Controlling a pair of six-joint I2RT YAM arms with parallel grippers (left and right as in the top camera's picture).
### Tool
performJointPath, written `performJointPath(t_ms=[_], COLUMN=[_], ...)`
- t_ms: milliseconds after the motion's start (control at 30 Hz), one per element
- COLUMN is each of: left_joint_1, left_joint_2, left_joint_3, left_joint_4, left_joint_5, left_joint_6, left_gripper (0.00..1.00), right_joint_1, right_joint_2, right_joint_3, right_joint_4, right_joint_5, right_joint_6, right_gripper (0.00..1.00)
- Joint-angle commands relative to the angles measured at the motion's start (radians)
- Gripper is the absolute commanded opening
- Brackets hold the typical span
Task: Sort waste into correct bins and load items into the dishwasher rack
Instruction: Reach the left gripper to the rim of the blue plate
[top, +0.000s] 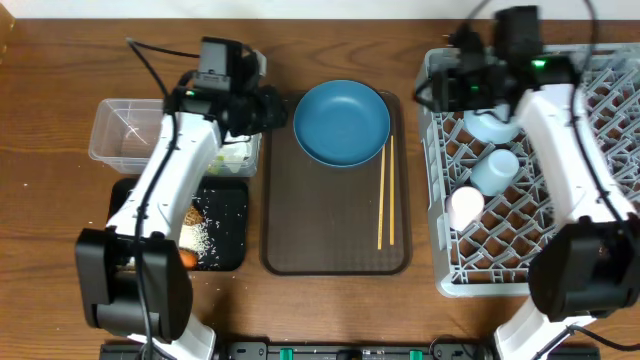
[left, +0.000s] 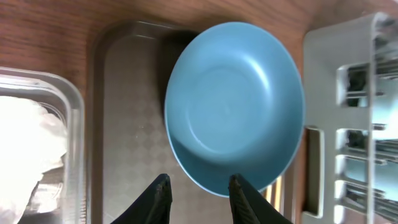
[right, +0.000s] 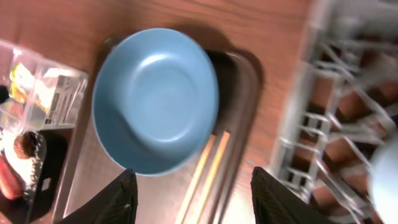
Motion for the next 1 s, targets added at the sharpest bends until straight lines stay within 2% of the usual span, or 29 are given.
performJointPath(t_ms=[0,167,200,267,533,833,967], left_joint_1=[-0.053,-0.093,-0.097,-0.101,-0.101,-0.102,-0.117], left_joint_2=[0.045,0.105,0.126,0.161,0.288,0.299,0.301], left_joint_3=[-0.004,-0.004,-0.004,-0.004,-0.004,-0.004,-0.004], left_joint_4=[-0.001,0.055,0.083,0.122,0.19,0.19,0.189], left_joint_5=[-0.185,-0.249,-0.249,-0.249,-0.248,-0.248,-0.248], left_joint_6=[0.001,-0.025,-0.026,-0.042,-0.101,-0.101,-0.1], left_gripper=[0.33,0.33,0.41,0.45,0.46,0.44,0.32], right_joint_1=[0.071,0.113,0.114,0.114,0.114,0.116,0.114], right_joint_2=[-0.009,-0.009,-0.009,-0.009,-0.009,-0.009,-0.009], right_joint_3=[0.018,0.018,0.018,0.018,0.018,0.018,0.018], right_joint_4=[0.009,-0.001,-0.003,-0.013,-0.075,-0.123,-0.131], right_joint_5=[0.122,0.195,0.195,0.195,0.195,0.195,0.196], right_joint_6=[-0.007,-0.008,-0.008,-0.008,-0.008,-0.008,-0.008], right_gripper=[0.52,0.55,0.55,0.54,0.54,0.56,0.56])
